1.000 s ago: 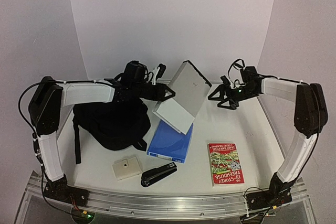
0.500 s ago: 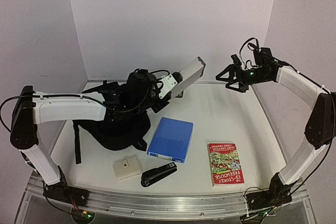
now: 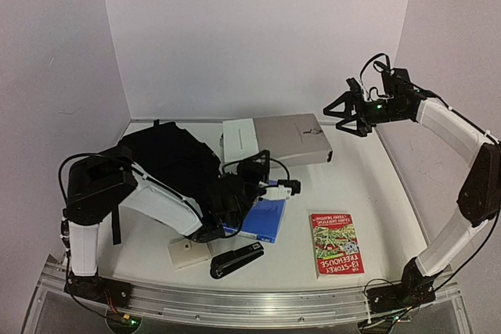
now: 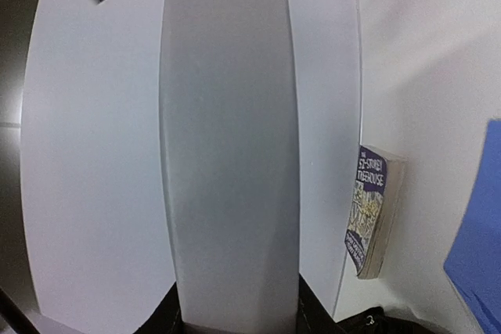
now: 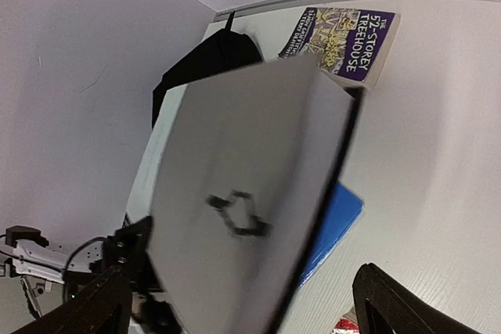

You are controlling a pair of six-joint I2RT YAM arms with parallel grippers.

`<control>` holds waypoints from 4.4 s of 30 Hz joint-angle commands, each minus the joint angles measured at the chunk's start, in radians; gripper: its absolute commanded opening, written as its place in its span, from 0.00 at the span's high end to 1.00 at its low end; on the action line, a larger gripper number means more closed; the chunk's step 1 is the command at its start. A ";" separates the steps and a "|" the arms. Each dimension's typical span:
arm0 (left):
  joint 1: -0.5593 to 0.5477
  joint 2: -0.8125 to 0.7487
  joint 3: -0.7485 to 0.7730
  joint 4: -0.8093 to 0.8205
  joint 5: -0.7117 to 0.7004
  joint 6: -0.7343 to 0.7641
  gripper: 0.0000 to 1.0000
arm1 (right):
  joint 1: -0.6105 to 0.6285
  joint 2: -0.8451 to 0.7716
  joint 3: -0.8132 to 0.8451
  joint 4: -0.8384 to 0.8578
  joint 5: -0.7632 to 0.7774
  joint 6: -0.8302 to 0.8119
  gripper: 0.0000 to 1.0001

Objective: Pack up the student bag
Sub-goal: Pick up the book from the center of the board.

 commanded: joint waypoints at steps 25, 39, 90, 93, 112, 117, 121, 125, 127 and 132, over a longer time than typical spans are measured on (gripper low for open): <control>-0.085 -0.035 -0.041 0.418 -0.008 0.318 1.00 | 0.039 0.041 -0.178 -0.004 -0.142 -0.027 0.02; -0.091 -0.041 -0.035 0.418 -0.005 0.319 0.98 | 0.094 0.070 -0.185 0.015 -0.325 -0.001 0.35; 0.248 -0.681 0.149 -1.375 0.564 -1.469 0.02 | 0.008 -0.183 -0.065 -0.255 -0.139 -0.504 0.98; 0.337 -0.688 0.207 -1.461 0.734 -1.570 0.02 | 0.041 -0.184 -0.063 -0.348 -0.130 -0.607 1.00; 0.437 -0.558 0.394 -1.648 1.428 -1.738 0.01 | 0.273 -0.087 0.046 -0.660 -0.035 -0.902 1.00; 0.437 -0.532 0.418 -1.651 1.477 -1.756 0.01 | 0.292 -0.074 0.071 -0.672 -0.034 -0.902 1.00; 0.437 -0.504 0.428 -1.648 1.505 -1.769 0.00 | 0.313 -0.069 0.081 -0.681 -0.029 -0.902 1.00; 0.438 -0.476 0.449 -1.654 1.537 -1.779 0.00 | 0.343 -0.065 0.078 -0.685 -0.015 -0.902 1.00; 0.437 -0.460 0.467 -1.667 1.553 -1.780 0.00 | 0.356 -0.062 0.083 -0.686 -0.007 -0.901 1.00; 0.436 -0.411 0.503 -1.708 1.607 -1.771 0.00 | 0.386 -0.049 0.105 -0.689 0.010 -0.897 1.00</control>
